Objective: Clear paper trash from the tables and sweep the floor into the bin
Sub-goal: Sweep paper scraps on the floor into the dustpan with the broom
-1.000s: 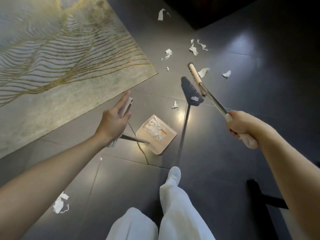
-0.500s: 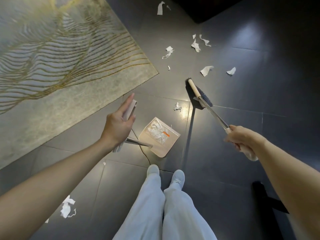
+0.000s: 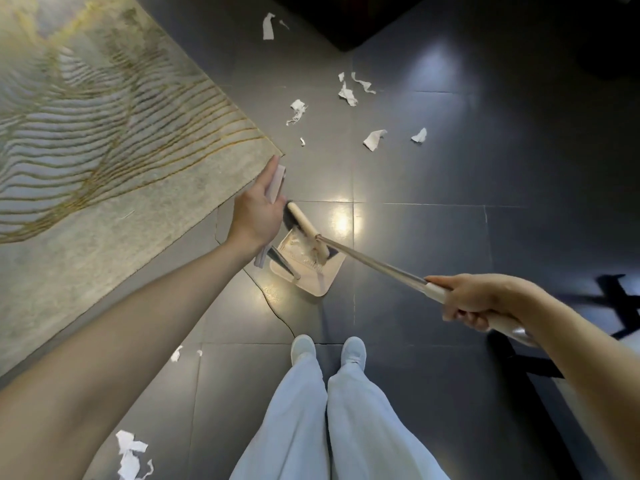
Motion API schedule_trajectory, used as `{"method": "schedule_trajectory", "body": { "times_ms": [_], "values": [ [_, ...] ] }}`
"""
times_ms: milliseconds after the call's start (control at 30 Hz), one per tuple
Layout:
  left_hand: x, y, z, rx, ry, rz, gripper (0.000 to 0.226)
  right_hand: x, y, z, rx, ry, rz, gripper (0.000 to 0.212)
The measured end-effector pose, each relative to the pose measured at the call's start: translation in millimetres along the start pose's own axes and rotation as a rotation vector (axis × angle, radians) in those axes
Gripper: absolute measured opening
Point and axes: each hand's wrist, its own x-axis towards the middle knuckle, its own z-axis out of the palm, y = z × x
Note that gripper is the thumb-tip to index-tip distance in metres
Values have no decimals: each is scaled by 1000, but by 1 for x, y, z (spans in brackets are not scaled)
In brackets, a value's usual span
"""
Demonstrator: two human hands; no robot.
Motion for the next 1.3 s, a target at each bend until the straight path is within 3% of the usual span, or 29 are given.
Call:
{"method": "schedule_trajectory", "body": {
  "times_ms": [167, 333, 600, 767, 867, 1067, 1300],
  "values": [
    [22, 8, 1, 8, -79, 63, 60, -30, 11, -29, 126, 15, -32, 76],
    [61, 35, 23, 7, -47, 99, 62, -30, 5, -77, 235, 89, -98, 74],
    [176, 106, 94, 46, 31, 81, 61, 19, -25, -245, 283, 319, -177, 67],
    [249, 144, 131, 125, 60, 41, 63, 64, -59, -349, 169, 453, -144, 40],
    [284, 159, 146, 135, 79, 2, 64, 92, -74, -401, 169, 483, -103, 47],
    [346, 180, 167, 172, 100, -1, 63, 128, -109, -447, 64, 414, -76, 53],
    [388, 186, 162, 133, 81, -25, 63, 114, -155, -418, -136, 238, -147, 61]
  ]
}}
